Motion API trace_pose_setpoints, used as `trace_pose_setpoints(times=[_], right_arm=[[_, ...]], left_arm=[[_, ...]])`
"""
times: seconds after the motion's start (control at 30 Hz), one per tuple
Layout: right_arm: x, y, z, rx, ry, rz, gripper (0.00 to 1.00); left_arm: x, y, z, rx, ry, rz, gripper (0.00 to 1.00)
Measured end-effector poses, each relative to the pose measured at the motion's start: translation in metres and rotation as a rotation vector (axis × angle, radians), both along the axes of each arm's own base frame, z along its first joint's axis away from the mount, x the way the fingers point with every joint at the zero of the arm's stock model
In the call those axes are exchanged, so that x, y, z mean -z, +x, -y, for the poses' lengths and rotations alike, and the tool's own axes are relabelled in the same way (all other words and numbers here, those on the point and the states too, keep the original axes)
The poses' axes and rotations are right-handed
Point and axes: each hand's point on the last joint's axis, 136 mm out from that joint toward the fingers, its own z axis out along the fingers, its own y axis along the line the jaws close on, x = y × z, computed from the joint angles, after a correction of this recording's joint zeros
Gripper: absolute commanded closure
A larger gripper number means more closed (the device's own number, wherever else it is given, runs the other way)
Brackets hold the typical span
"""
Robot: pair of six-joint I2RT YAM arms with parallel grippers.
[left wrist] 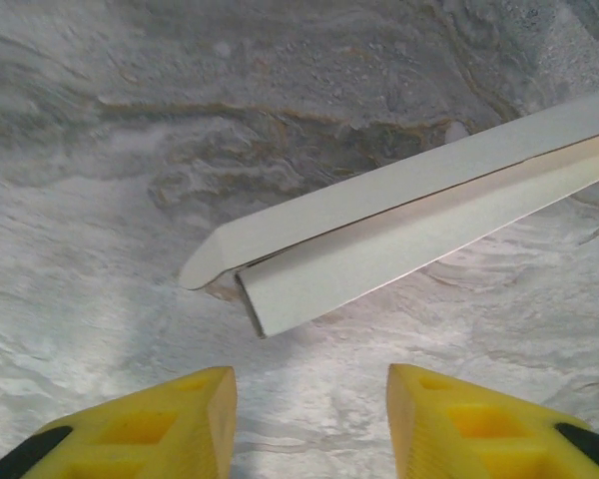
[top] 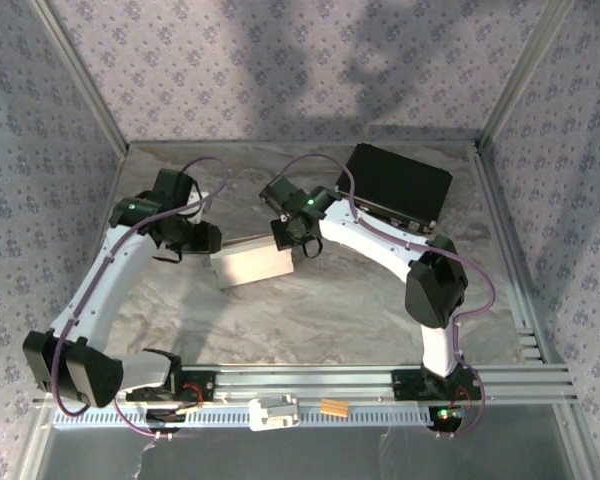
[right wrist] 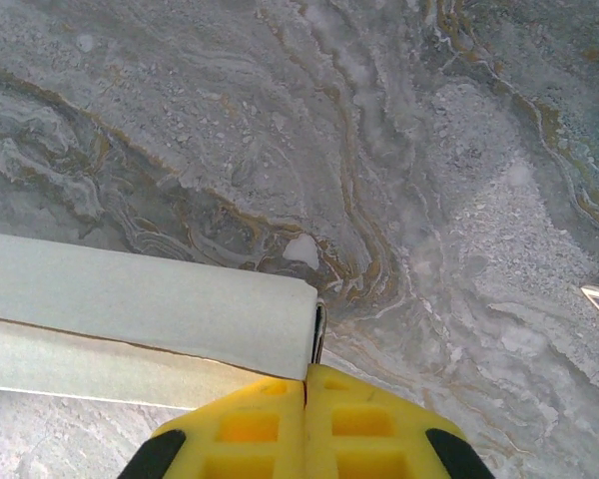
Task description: Fold the paper box
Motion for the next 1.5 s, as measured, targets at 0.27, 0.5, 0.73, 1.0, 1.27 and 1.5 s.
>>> trace_pose_setpoints(times=[0.27,0.5,0.73,1.0,1.27,1.5], right_arm=[[0.001,0.010,-0.001,-0.027,0.032,-0.033,1.00],[0.001,0.011,0.000,-0.042,0.053,-0.056,1.00],[0.001,0.010,-0.003,-0.052,0.062,-0.062,1.00],[0.001,0.010,-0.003,-0.051,0.059,-0.065,1.00],[0.001,0.011,-0.004,-0.051,0.059,-0.065,1.00],[0.001,0.011,-0.004,-0.051,0.059,-0.065,1.00]], left_arm=[[0.019,0.008,-0.017,0.140,0.150,0.056,0.72],[0.031,0.028,-0.016,0.212,0.187,0.073,0.65],[0.030,0.044,-0.020,0.217,0.191,0.115,0.70],[0.043,0.037,-0.015,0.244,0.167,0.082,0.70],[0.053,0.026,-0.027,0.224,0.199,0.059,0.64],[0.058,0.033,-0.027,0.220,0.200,0.054,0.66]])
